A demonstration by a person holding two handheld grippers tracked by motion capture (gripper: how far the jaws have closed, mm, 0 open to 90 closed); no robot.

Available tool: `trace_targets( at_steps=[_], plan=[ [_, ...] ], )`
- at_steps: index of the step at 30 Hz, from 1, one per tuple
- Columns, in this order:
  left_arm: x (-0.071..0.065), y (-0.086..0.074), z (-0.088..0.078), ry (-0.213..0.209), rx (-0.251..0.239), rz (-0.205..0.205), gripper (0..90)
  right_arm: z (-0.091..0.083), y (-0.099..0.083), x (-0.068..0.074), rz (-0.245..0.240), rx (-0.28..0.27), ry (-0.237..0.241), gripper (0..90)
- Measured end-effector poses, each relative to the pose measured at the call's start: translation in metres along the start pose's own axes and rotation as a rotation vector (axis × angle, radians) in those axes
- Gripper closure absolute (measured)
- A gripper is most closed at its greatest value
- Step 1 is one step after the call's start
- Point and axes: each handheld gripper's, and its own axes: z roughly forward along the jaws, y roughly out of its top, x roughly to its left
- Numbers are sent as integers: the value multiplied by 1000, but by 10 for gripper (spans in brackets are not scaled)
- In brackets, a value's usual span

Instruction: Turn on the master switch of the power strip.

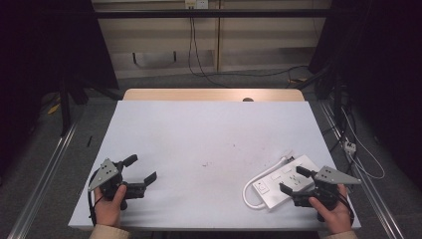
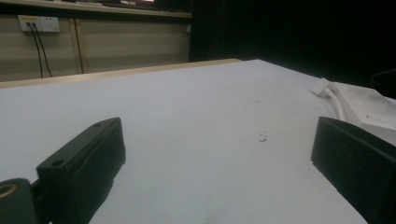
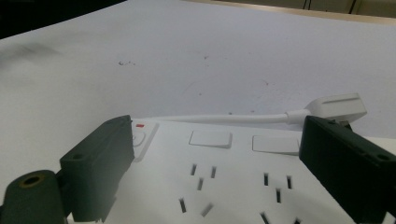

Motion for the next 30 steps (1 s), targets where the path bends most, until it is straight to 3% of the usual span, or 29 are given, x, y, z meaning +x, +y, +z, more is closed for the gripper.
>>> trace_targets(
  at_steps=[30],
  plan=[
    [-1,-1,4,-4,27,15,26,-8,-1,-4,16,-18,-20,100]
  ],
)
